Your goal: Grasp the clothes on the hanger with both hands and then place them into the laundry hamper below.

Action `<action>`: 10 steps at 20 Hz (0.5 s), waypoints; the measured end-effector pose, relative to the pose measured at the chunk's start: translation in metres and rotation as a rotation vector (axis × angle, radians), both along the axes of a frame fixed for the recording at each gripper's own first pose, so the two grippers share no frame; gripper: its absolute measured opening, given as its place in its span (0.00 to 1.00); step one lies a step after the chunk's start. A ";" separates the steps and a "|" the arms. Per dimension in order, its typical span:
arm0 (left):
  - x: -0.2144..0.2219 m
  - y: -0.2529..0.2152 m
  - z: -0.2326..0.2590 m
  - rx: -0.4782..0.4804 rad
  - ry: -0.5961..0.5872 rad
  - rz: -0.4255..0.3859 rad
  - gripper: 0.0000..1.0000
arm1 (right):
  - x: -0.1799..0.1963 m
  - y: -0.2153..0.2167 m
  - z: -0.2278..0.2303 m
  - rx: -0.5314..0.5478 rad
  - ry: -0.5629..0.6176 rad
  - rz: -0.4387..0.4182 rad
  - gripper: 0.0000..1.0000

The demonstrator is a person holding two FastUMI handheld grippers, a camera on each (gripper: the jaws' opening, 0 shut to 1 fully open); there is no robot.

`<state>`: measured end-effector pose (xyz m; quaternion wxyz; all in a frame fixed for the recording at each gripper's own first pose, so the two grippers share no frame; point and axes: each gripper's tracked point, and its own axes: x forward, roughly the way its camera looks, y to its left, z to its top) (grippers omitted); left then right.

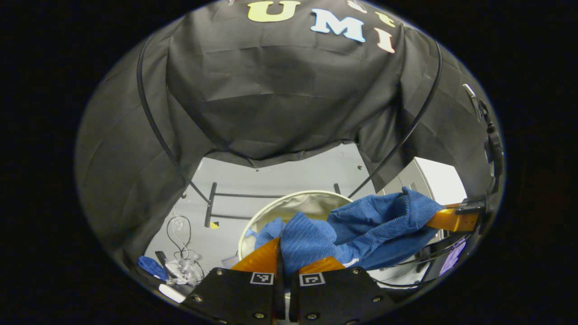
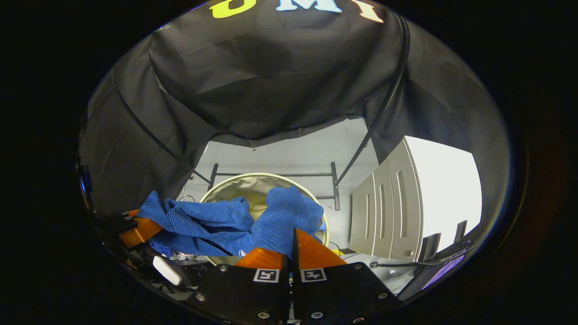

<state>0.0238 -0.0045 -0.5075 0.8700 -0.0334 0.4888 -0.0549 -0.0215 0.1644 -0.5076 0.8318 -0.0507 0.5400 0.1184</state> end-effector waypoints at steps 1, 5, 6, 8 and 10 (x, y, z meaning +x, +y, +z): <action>-0.002 0.000 -0.003 0.003 0.011 -0.005 0.06 | -0.003 0.001 -0.002 -0.004 0.008 0.004 0.04; -0.014 0.000 -0.011 0.031 0.057 -0.030 0.09 | -0.010 0.005 0.001 -0.003 0.037 0.011 0.12; -0.017 0.000 -0.012 0.020 0.057 -0.027 0.12 | -0.009 0.006 0.006 0.007 0.036 0.007 0.13; -0.022 -0.006 -0.008 -0.033 0.048 -0.010 0.37 | -0.009 0.010 0.020 0.032 0.026 0.006 0.33; -0.028 -0.002 -0.001 -0.044 0.041 0.019 0.77 | -0.005 0.005 0.033 0.023 -0.002 0.027 0.66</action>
